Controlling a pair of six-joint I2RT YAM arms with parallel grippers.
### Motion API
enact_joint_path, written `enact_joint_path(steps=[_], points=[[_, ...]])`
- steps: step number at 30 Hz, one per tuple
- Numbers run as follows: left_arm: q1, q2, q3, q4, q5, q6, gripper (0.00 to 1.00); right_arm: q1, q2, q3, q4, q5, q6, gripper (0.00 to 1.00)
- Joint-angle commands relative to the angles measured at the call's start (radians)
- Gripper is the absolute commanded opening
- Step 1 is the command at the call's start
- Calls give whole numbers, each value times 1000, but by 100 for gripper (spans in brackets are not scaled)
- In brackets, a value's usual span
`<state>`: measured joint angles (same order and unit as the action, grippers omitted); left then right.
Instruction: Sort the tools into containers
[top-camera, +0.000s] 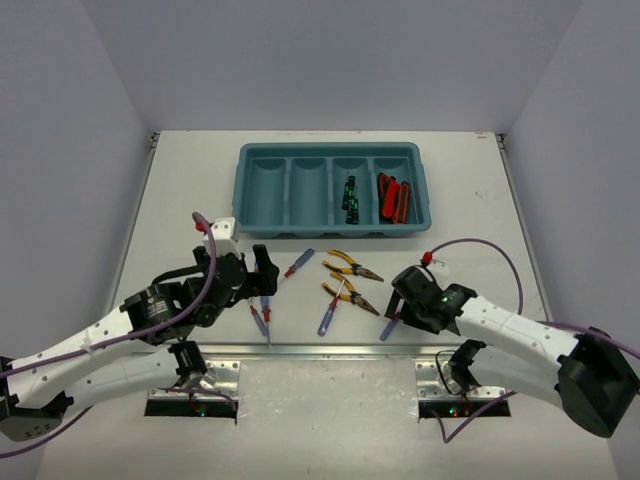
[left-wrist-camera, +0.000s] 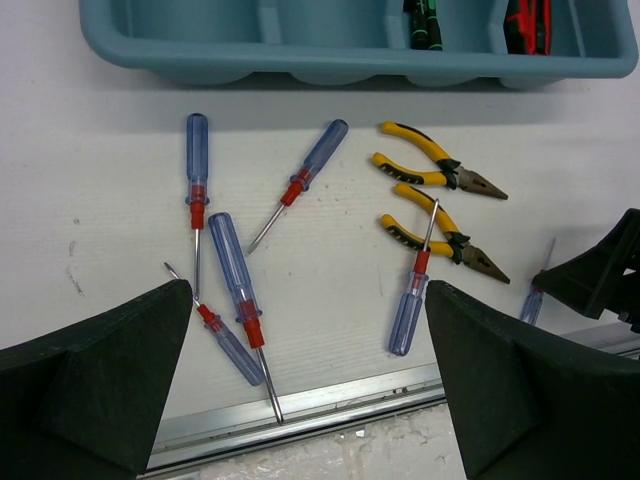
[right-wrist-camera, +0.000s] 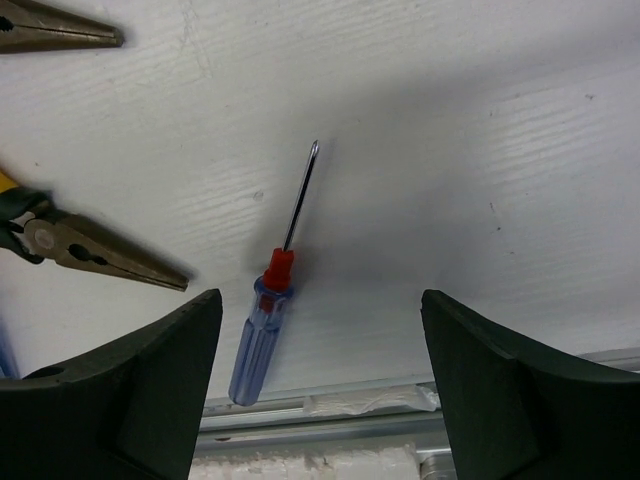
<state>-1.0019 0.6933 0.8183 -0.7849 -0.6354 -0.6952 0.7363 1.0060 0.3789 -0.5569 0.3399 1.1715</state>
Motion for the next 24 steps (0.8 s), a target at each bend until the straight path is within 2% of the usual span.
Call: enact_joint_path(steps=[1,2,5,10,11,13,15,18,24], points=[[-3,-24,-1,49,6,22,100,49,52,16,3,60,135,77],[-3,-24,-3,50,9,22,100,57,64,21,-12,69,162,75],[-3,-21,-4,52,21,26,100,88,108,28,-46,114,228,61],[-3,-41,-4,53,26,30,100,124,157,29,-70,129,306,50],[-3,-52,-5,57,27,33,100,131,183,33,-69,125,321,39],[-3,-70,-7,62,30,34,100,133,213,43,-60,111,323,30],[-3,-81,-12,66,33,37,100,134,245,46,-48,93,325,13],[-3,-85,-16,69,34,37,100,135,247,41,-17,82,310,2],[-3,-47,-17,72,64,13,100,135,135,24,136,69,126,0]])
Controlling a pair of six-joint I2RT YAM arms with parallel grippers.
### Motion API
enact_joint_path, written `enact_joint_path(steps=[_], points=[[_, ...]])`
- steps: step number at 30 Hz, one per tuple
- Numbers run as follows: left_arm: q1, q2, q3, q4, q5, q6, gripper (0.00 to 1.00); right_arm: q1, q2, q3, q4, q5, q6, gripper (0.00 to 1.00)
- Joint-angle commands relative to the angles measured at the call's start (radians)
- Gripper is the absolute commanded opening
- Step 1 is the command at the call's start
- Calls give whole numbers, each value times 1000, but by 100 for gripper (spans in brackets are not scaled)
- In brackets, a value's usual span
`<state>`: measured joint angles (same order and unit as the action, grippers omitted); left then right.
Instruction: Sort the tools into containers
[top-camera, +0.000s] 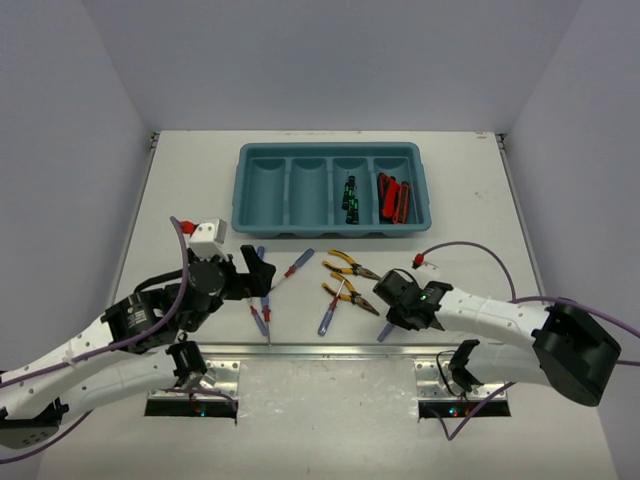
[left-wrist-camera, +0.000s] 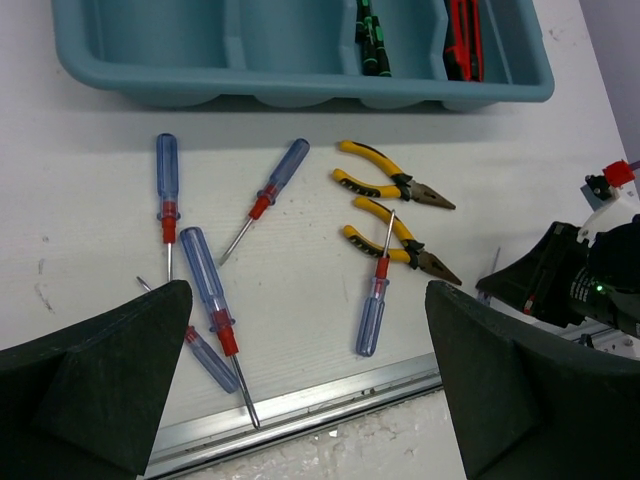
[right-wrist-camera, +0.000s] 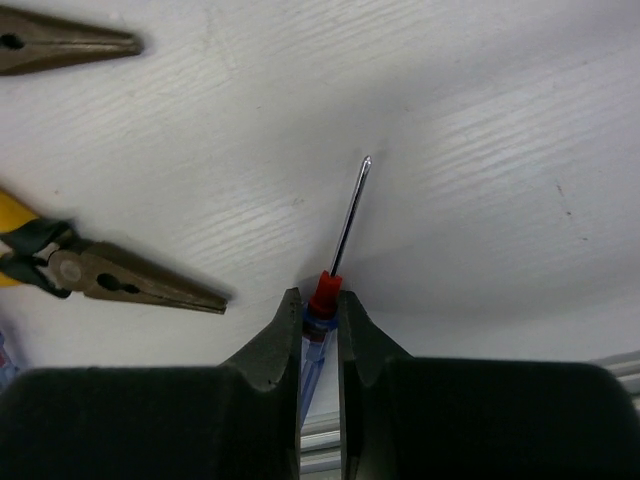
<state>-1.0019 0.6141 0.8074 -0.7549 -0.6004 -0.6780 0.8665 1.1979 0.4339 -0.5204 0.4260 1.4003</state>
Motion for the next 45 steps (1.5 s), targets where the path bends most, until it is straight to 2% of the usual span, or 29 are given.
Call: enact_joint_path(steps=[1,4,6,9,10,11,13,16,23,26,32,34,35,38,40,41,43,44,45], points=[[-3,44,-13,52,49,-24,100,4,-102,-47,192,-34,-209,0],[-3,69,-63,122,131,-60,100,3,-195,-41,339,-135,-454,0],[-3,82,-111,246,214,-61,100,3,-220,-7,350,-150,-586,0],[-3,90,-197,408,322,-29,100,-1,-258,38,353,-154,-654,0],[-3,90,-219,507,384,1,100,-4,-275,47,362,-180,-677,0],[-3,89,-241,525,395,6,100,-4,-278,58,364,-191,-681,0],[-4,82,-290,687,485,50,100,-6,-302,96,366,-213,-685,0],[-4,78,-394,939,526,51,99,-6,-351,126,459,-291,-678,0],[-4,156,-429,1192,546,23,95,-4,-364,114,679,-478,-583,0],[-4,197,-409,1221,568,28,91,-4,-346,114,750,-563,-580,0],[-4,281,-358,1178,572,24,66,-4,-347,107,829,-588,-555,0],[-4,303,-348,1175,583,21,63,-4,-348,99,841,-575,-550,0],[-4,310,-345,1172,588,21,58,-4,-348,98,843,-568,-548,0],[-4,315,-336,1166,582,15,24,-4,-340,94,868,-576,-526,0],[-4,311,-330,1161,571,17,11,-4,-321,94,882,-592,-515,0],[-4,308,-320,1153,562,24,1,-4,-313,92,894,-603,-509,0],[-4,305,-299,1114,531,34,0,-4,-307,95,886,-599,-519,0],[-4,305,-294,1108,524,37,0,-4,-308,95,884,-590,-521,8],[-4,305,-273,1064,477,37,0,-4,-314,105,848,-573,-538,24]])
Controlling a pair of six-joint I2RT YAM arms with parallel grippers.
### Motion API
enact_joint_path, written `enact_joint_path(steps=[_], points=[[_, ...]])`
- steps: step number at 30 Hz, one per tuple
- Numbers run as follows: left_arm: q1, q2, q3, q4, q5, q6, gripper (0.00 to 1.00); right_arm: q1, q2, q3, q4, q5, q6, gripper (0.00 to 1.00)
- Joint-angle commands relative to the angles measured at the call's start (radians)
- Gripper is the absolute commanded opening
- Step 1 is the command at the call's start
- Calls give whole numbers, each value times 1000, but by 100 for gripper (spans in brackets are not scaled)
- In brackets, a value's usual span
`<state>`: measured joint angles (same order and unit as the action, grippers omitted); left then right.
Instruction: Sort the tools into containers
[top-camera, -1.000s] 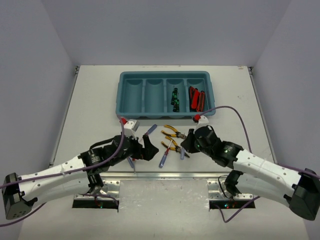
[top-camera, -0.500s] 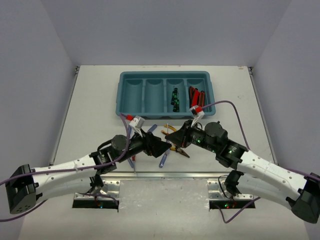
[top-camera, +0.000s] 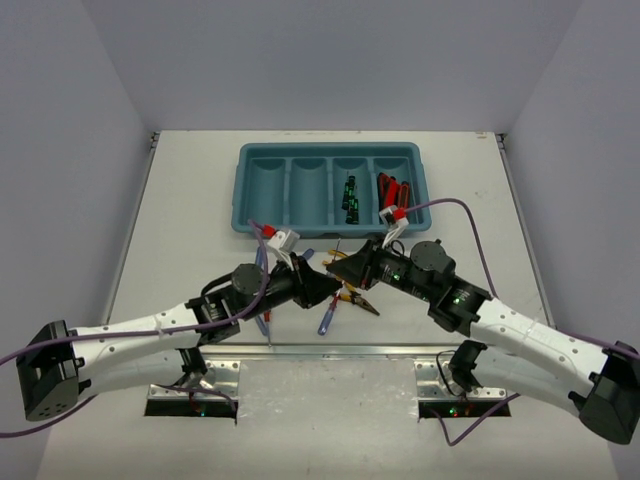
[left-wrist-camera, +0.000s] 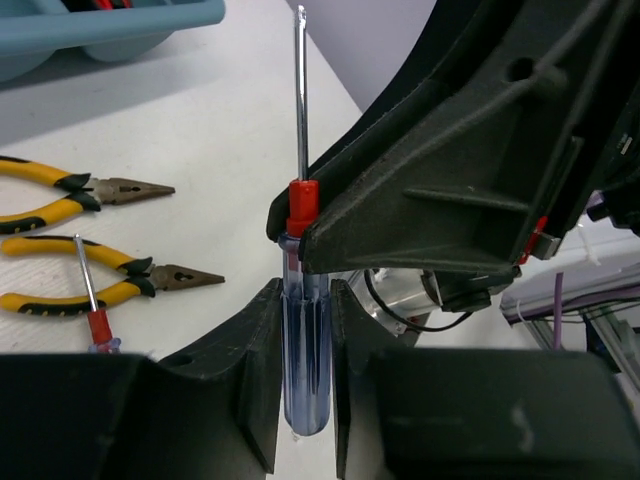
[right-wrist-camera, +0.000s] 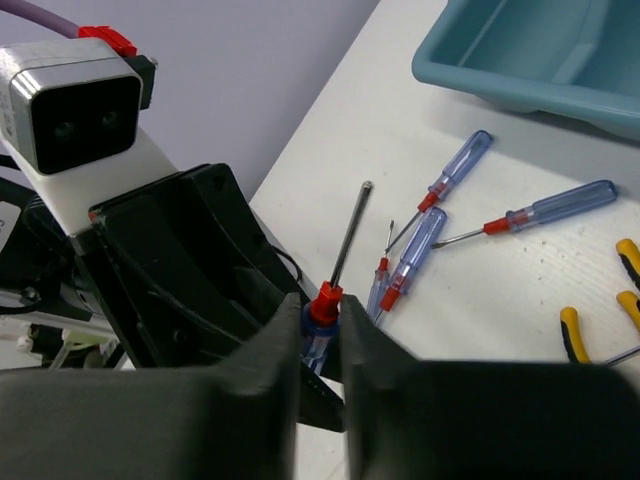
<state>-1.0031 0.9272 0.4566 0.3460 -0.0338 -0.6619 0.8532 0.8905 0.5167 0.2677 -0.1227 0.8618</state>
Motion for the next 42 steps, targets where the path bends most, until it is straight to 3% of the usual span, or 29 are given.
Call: enact_joint_path(steps=[1,2,3,5,9,12,17,25,32,33,36,38,42], points=[[-3,-7,95,-76,-134,20,0,9,-23,33,17,31,-13,74],[-1,2,124,-143,-209,9,0,9,-39,60,-76,127,-21,96],[6,23,164,-231,-292,-11,0,9,-59,98,-188,204,-33,99],[38,79,245,-415,-419,-60,0,7,-100,166,-386,381,-41,99],[109,201,412,-625,-565,-90,0,7,-181,246,-626,668,-62,99],[199,311,495,-670,-541,-78,0,8,-219,268,-710,740,-72,99],[404,613,725,-718,-410,75,0,7,-259,268,-788,764,-90,99],[479,1060,1163,-883,-314,211,2,4,-126,291,-959,709,-80,99],[488,1157,1271,-914,-265,232,19,4,-43,188,-849,551,-88,99],[488,1159,1271,-919,-269,227,25,4,-29,180,-833,526,-86,99],[488,1141,1258,-937,-261,215,60,5,8,157,-779,459,-75,99],[486,1107,1234,-933,-255,206,68,6,30,146,-747,434,-41,99],[485,947,1202,-929,-231,184,75,9,77,102,-660,366,42,99]])
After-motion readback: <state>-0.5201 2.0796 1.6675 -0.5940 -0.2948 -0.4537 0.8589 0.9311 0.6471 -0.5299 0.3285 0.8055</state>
